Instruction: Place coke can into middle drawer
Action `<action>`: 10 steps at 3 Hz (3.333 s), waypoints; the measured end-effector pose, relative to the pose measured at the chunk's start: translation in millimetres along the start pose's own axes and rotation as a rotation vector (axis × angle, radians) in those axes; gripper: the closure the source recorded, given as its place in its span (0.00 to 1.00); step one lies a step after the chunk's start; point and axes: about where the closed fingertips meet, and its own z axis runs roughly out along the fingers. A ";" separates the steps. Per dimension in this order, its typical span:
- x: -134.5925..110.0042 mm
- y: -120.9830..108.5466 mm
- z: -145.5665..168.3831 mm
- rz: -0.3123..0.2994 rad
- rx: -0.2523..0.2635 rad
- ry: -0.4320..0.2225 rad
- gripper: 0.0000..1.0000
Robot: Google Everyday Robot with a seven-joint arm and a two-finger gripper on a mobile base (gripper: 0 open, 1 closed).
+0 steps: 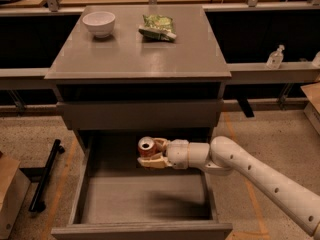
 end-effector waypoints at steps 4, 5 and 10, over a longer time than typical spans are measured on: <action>55.4 33.9 53.4 0.065 -0.147 -0.066 1.00; 60.0 36.7 58.9 0.044 -0.169 -0.063 1.00; 150.9 79.4 147.5 0.105 -0.302 -0.050 0.13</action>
Offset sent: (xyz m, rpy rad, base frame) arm -0.0140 0.0408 -0.0649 0.0786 0.0603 0.1375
